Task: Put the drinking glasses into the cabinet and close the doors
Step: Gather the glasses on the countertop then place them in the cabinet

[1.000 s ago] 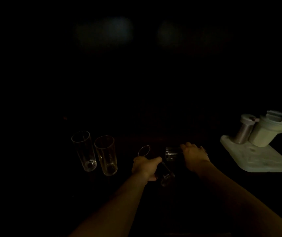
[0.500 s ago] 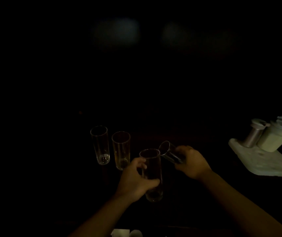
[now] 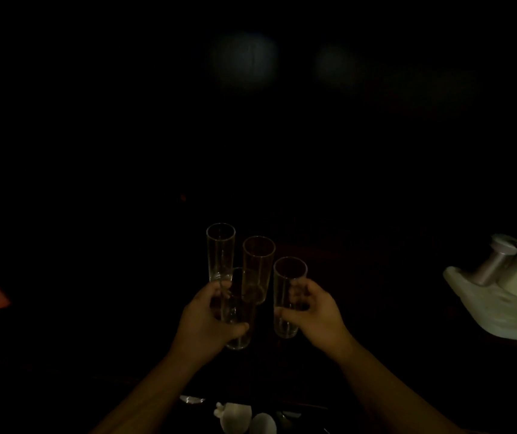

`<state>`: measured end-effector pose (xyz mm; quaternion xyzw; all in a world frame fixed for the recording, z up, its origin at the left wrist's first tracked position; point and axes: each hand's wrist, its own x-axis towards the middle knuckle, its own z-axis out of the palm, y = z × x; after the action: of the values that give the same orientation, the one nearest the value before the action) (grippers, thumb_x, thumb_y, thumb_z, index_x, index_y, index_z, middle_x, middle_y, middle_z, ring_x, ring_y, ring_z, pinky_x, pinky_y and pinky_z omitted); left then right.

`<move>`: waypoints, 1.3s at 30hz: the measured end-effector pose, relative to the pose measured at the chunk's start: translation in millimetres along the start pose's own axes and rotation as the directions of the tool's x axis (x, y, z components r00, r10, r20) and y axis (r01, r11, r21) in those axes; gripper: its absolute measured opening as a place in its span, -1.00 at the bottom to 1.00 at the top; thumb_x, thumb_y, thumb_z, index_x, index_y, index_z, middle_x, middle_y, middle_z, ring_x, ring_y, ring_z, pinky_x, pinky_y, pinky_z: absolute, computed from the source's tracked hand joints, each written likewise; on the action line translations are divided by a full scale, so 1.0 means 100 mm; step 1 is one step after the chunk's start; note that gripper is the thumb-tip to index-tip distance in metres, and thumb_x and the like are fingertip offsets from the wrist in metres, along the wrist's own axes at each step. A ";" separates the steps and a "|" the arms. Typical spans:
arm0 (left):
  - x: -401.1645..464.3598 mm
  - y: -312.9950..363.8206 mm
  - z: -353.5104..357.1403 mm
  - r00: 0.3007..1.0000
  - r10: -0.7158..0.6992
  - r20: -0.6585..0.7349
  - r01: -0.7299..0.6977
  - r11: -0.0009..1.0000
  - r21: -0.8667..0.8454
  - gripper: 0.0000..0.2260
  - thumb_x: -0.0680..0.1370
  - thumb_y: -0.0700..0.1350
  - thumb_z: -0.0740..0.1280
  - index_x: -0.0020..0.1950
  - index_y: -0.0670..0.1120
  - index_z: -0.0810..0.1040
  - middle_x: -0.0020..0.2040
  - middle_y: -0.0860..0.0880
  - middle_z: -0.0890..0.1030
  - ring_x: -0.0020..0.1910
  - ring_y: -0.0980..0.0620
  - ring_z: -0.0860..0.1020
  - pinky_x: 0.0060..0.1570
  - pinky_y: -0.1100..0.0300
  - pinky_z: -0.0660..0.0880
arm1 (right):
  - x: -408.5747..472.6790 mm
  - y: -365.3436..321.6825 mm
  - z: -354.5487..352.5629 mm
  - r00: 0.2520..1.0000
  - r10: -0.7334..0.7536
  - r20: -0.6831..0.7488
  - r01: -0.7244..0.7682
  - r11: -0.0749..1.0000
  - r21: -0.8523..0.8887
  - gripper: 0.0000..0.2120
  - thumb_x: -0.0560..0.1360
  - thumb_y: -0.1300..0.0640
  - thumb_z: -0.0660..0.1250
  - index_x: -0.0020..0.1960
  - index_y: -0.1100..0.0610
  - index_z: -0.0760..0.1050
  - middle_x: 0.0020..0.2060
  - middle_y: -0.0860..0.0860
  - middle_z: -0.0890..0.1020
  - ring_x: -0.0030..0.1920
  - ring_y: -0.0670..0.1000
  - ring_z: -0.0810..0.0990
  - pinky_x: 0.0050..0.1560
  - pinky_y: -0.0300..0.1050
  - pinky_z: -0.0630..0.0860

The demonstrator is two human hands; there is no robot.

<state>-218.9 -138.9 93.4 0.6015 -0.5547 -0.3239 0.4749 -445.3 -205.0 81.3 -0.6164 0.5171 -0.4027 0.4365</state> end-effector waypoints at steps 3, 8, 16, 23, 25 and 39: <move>0.03 -0.06 -0.10 0.999 0.026 -0.041 -0.025 1.000 0.007 -0.36 0.23 -0.21 0.66 0.11 0.27 0.48 0.09 0.22 0.57 -0.02 0.26 0.62 -0.07 0.28 0.59 | -0.02 0.00 0.17 1.000 -0.012 0.007 0.012 0.999 0.052 -0.51 0.31 0.26 0.65 0.08 -0.13 0.57 -0.01 -0.08 0.67 0.03 -0.17 0.65 -0.16 -0.28 0.62; 0.09 -0.12 -0.23 0.999 0.025 -0.049 -0.025 1.000 0.010 -0.35 0.25 -0.22 0.64 0.10 0.33 0.44 0.10 0.25 0.56 -0.02 0.41 0.57 -0.24 0.46 0.53 | -0.05 -0.04 0.37 0.999 -0.040 0.032 0.037 0.993 0.110 -0.54 0.34 0.29 0.62 0.10 -0.09 0.59 0.03 -0.16 0.71 0.09 -0.15 0.66 -0.10 -0.20 0.65; 0.16 -0.20 -0.29 1.000 0.004 -0.009 -0.004 1.000 -0.023 -0.33 0.28 -0.17 0.61 0.14 0.39 0.38 0.17 0.27 0.53 0.13 0.27 0.52 -0.01 0.26 0.53 | -0.08 -0.04 0.56 1.000 -0.022 0.022 0.018 0.987 0.162 -0.46 0.35 0.23 0.63 0.23 -0.08 0.54 0.11 -0.17 0.69 0.13 -0.19 0.65 -0.09 -0.35 0.61; 0.21 -0.24 -0.33 0.997 -0.017 0.078 0.019 1.000 -0.014 -0.42 0.32 -0.12 0.60 0.17 0.29 0.42 0.17 0.24 0.56 0.19 0.21 0.50 0.16 0.10 0.52 | -0.15 -0.06 0.55 0.999 -0.042 0.011 0.041 0.994 0.100 -0.49 0.37 0.21 0.60 0.20 -0.17 0.54 0.11 -0.18 0.66 0.14 -0.18 0.62 -0.07 -0.28 0.63; 0.21 -0.23 -0.34 0.996 -0.022 0.082 0.023 1.000 -0.012 -0.44 0.32 -0.11 0.61 0.15 0.29 0.44 0.11 0.30 0.58 0.14 0.26 0.53 0.09 0.22 0.51 | -0.16 -0.05 0.52 1.000 -0.027 0.006 0.026 0.993 0.112 -0.49 0.38 0.26 0.60 0.22 -0.07 0.53 0.12 -0.10 0.66 0.14 -0.10 0.62 -0.04 -0.15 0.67; 0.14 -0.11 -0.05 0.989 -0.018 0.145 0.017 1.000 0.009 -0.44 0.25 0.03 0.62 0.12 0.32 0.42 0.10 0.34 0.54 0.08 0.45 0.47 -0.10 0.43 0.39 | -0.41 0.10 0.13 0.996 -0.040 -0.085 0.045 0.997 0.065 -0.43 0.36 0.29 0.60 0.10 -0.29 0.52 0.04 -0.19 0.65 0.10 -0.17 0.63 -0.14 -0.19 0.68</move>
<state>-207.8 -152.2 87.0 0.5828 -0.5838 -0.3689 0.4283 -441.4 -163.4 66.3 -0.5949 0.5079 -0.4544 0.4262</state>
